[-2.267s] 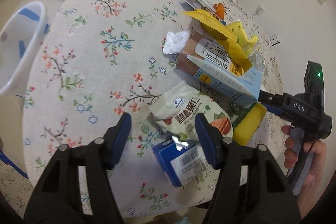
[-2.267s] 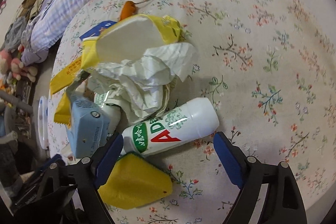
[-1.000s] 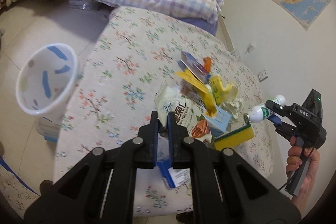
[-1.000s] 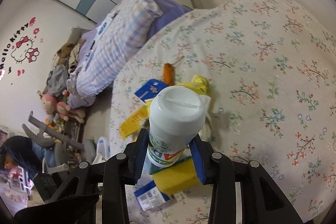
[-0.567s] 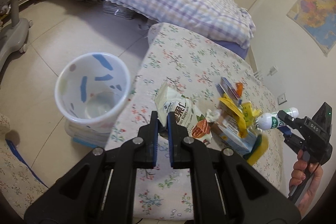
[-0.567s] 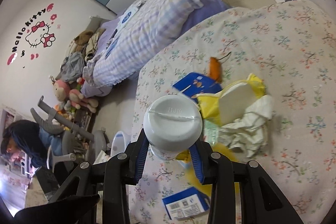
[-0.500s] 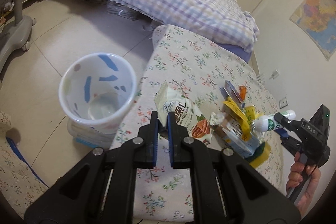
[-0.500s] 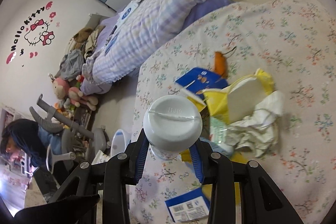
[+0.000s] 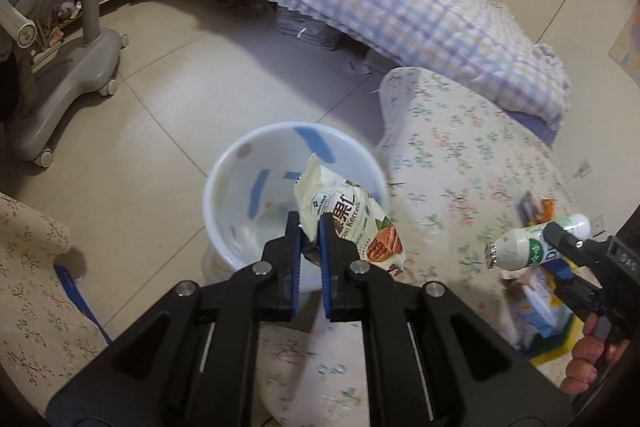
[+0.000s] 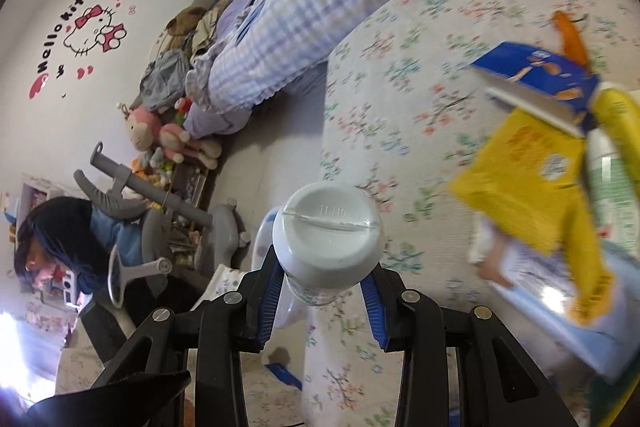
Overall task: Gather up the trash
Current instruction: 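Carry the snack bag into the white bin and open the left gripper while the right carries the bottle, then lower the white bottle into the bin and open the right gripper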
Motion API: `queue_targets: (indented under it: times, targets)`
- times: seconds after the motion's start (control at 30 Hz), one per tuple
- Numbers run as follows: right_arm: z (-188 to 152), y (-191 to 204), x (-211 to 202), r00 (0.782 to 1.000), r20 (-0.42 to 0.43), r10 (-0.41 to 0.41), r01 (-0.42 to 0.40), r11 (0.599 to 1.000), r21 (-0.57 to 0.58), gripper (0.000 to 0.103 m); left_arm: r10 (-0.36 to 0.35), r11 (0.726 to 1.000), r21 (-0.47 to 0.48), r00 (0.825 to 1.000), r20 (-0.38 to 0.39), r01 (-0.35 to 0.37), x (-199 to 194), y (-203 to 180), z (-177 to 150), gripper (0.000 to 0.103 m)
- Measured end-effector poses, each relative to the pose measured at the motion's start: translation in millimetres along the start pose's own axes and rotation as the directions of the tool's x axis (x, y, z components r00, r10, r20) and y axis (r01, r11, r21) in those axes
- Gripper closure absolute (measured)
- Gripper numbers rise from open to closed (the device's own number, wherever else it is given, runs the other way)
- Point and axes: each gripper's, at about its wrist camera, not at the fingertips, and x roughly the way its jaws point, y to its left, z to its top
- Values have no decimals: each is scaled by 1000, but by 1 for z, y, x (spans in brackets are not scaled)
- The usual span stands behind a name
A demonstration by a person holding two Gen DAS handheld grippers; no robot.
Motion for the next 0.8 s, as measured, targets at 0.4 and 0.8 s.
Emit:
queue_targets:
  times: [0.4,0.8]
  targets:
    - [-18,45,75,1000,-22,8,-10,995,-96,65,107,993,-52,993,-49,-109,21,37,-2,31]
    - [-29,74,103,996,31,-81,87,957,-277,64,226,973,61,972,-66,-222,15,49,-16,20]
